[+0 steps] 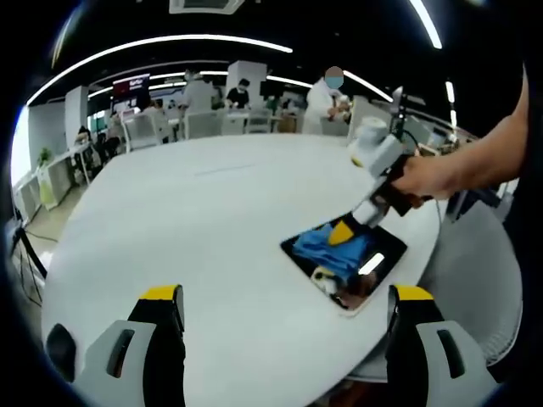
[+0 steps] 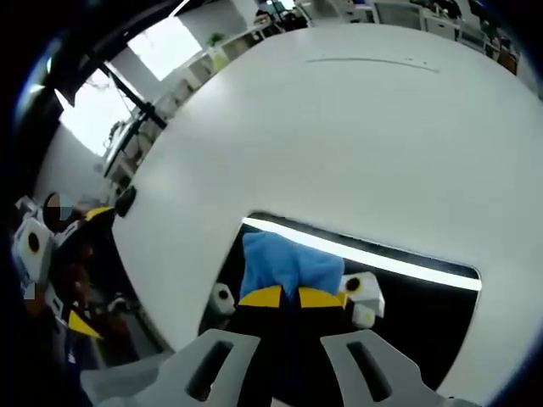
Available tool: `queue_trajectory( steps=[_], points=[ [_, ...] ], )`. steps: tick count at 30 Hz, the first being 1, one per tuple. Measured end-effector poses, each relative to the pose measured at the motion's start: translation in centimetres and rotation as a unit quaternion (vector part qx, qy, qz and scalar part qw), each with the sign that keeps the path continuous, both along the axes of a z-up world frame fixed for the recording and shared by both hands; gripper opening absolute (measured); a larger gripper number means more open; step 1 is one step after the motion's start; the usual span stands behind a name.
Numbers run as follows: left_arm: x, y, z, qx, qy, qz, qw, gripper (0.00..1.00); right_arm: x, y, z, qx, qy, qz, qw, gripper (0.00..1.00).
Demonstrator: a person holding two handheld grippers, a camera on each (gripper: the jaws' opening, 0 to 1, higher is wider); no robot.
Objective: Wipe the mirror surface with the cleaning cloth until all visible marks leave the cleaned area.
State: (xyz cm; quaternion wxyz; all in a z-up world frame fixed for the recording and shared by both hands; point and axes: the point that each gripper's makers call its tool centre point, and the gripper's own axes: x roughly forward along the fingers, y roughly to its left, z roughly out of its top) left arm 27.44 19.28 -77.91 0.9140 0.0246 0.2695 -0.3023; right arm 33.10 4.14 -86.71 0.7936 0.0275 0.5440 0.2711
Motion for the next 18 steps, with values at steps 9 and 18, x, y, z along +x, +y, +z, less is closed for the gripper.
queue_trajectory(
  steps=[9,18],
  points=[
    [-0.3,-0.1,0.2,-0.003,-0.003,0.004,1.0000,1.00,-1.5,-0.1,0.0,0.001,-0.003,0.000,1.0000,0.00],
    [-1.0,-0.3,0.4,-0.006,-0.008,0.005,0.9999,1.00,-3.4,-0.1,0.0,0.006,0.009,-0.006,0.9999,0.00]
  ],
)
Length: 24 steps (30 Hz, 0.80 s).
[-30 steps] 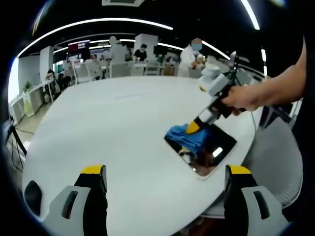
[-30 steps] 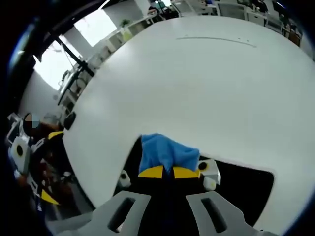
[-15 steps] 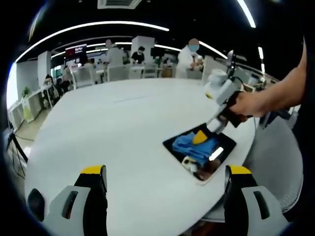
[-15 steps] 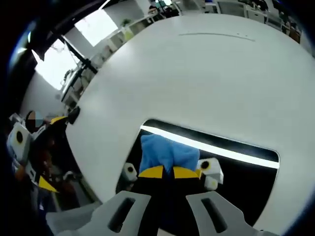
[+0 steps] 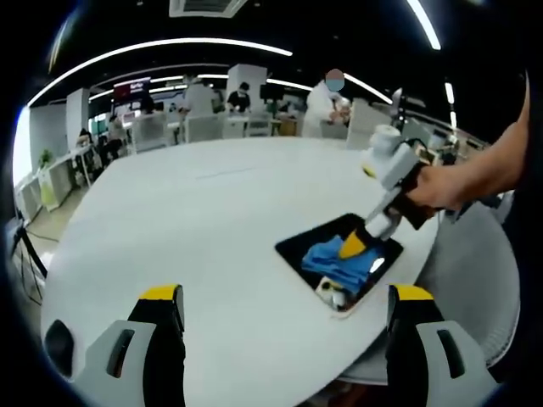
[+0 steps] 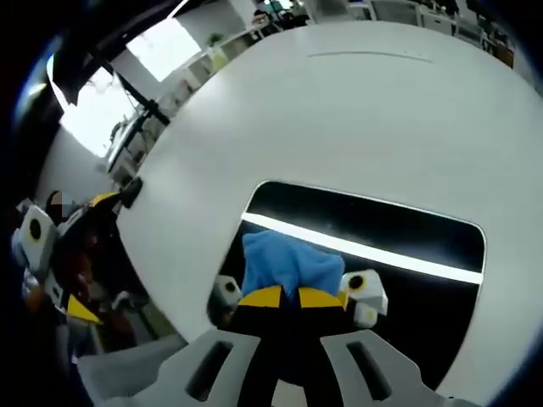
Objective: Wipe the mirror surface with the cleaning cloth until all visible marks leave the cleaned area.
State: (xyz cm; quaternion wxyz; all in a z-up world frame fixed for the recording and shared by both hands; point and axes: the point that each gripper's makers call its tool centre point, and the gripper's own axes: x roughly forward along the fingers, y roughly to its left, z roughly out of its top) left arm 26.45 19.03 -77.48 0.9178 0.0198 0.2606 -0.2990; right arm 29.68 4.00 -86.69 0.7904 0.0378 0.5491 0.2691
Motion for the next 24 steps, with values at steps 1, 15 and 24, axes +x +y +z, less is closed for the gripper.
queue_trajectory(
  steps=[1,15,24],
  points=[
    [0.0,0.0,0.2,-0.001,-0.001,0.002,1.0000,1.00,-0.2,0.0,0.0,0.001,0.001,0.000,1.0000,0.00],
    [-1.1,0.8,0.3,-0.003,-0.004,0.015,0.9999,1.00,-3.2,-0.4,0.0,0.012,0.010,0.009,0.9998,0.00],
    [-1.2,0.6,0.3,-0.005,-0.003,0.018,0.9998,1.00,-4.6,-0.3,0.0,0.022,0.027,0.007,0.9994,0.00]
  ],
)
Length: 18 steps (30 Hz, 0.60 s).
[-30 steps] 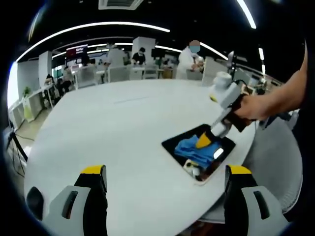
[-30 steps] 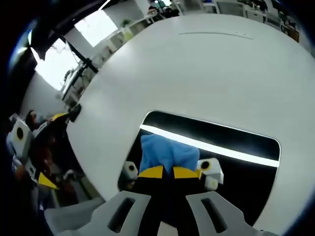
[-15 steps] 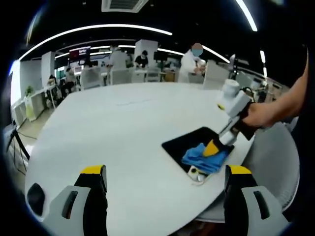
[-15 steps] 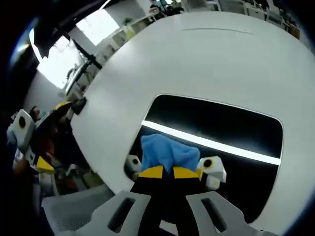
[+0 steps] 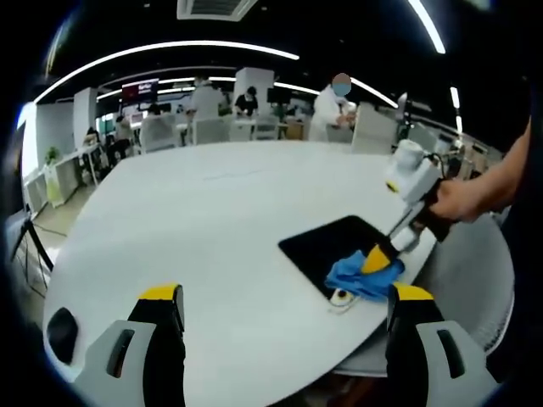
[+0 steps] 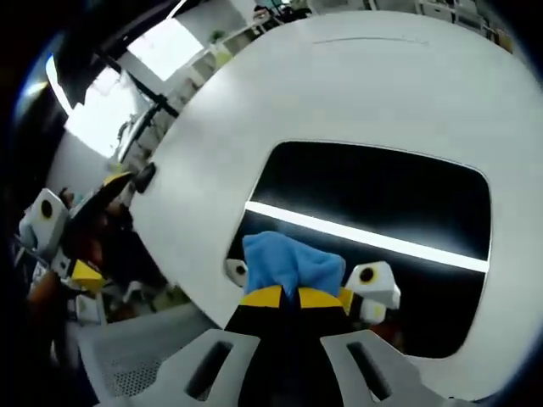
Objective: Wipe the mirror surface with the cleaning cloth until all visible marks leave the cleaned area.
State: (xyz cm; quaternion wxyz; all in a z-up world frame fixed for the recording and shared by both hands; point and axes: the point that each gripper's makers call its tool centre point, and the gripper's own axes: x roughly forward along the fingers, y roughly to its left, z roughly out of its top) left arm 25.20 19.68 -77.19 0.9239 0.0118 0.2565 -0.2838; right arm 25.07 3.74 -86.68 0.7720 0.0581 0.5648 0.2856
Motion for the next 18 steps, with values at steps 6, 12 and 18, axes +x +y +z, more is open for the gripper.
queue_trajectory(
  steps=[6,12,18],
  points=[
    [0.12,-0.25,0.01,-0.004,-0.001,0.002,1.0000,1.00,-0.51,0.06,-0.03,0.001,0.007,0.006,1.0000,0.00],
    [0.20,-0.39,-0.06,-0.006,-0.001,0.002,1.0000,1.00,-0.54,0.07,-0.05,0.003,0.005,0.010,0.9999,0.00],
    [0.06,-0.68,0.08,-0.003,0.000,-0.001,1.0000,1.00,-0.52,-0.06,-0.01,0.005,0.005,0.010,0.9999,0.00]
  ],
)
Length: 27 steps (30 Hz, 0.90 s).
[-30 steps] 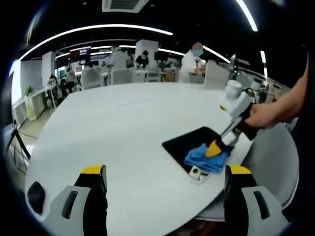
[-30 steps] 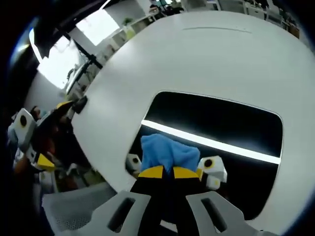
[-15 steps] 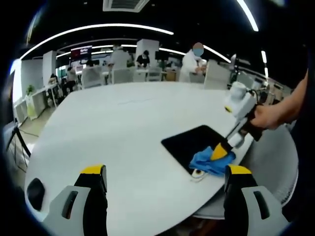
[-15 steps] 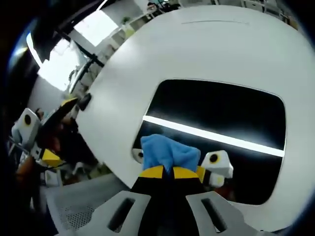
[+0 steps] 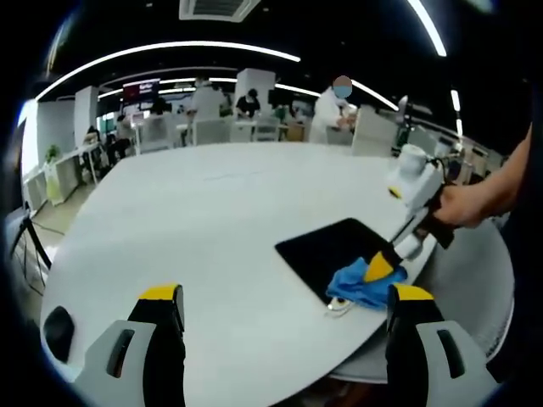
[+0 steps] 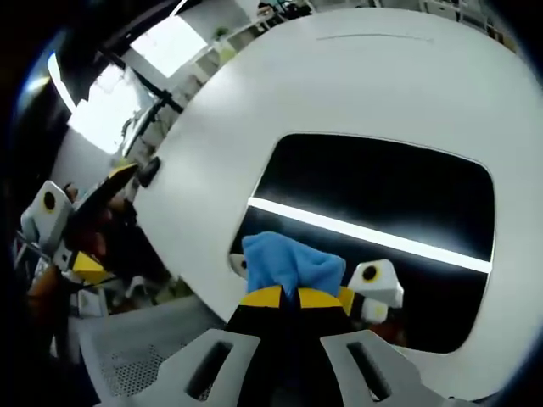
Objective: Wipe the mirror surface with the cleaning cloth until all visible marks leave the cleaned area.
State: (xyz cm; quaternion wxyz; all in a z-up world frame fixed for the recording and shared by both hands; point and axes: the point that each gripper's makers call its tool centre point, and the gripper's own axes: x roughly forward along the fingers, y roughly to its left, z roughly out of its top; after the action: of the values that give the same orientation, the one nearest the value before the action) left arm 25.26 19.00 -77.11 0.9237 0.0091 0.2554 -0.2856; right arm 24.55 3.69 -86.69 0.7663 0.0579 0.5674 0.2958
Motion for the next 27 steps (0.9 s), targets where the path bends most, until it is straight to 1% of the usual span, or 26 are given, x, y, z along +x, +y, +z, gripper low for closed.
queue_trajectory(
  steps=[9,22,27],
  points=[
    [0.1,0.2,0.0,0.002,0.000,0.001,1.0000,1.00,0.0,-1.3,0.0,-0.004,0.002,-0.002,1.0000,0.00],
    [0.1,-0.6,0.0,0.003,0.001,-0.006,1.0000,1.00,0.1,-4.1,-0.1,-0.008,0.003,-0.016,0.9998,0.00],
    [0.2,-0.6,0.0,0.002,0.001,-0.005,1.0000,1.00,0.1,-4.2,-0.1,-0.006,0.004,-0.018,0.9998,0.00]
  ],
)
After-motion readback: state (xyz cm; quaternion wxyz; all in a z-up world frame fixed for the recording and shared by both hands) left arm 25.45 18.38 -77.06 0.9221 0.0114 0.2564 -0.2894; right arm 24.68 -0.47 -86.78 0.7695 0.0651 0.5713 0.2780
